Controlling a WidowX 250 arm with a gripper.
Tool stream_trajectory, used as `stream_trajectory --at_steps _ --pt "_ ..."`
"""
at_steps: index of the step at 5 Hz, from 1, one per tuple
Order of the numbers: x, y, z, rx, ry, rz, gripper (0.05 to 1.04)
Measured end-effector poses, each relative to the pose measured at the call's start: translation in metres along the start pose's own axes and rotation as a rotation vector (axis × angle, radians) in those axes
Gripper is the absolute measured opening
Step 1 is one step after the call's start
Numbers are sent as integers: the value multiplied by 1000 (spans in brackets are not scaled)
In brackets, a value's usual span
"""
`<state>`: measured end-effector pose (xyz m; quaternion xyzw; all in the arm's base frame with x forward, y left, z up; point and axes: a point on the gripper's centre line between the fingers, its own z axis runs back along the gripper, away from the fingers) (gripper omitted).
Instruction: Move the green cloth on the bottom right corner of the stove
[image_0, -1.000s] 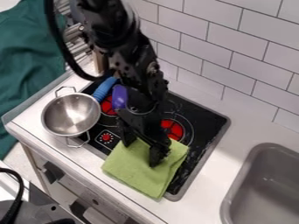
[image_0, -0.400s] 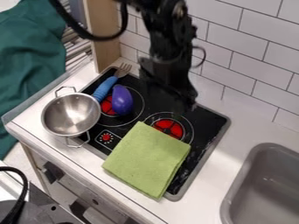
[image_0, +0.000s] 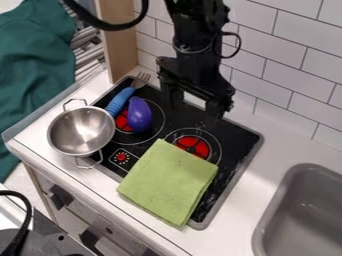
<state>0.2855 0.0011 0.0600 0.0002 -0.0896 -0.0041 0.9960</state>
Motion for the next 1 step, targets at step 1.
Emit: stream_trajectory --at_steps 1 --pt "-1 2 -6 15 61 28 1010"
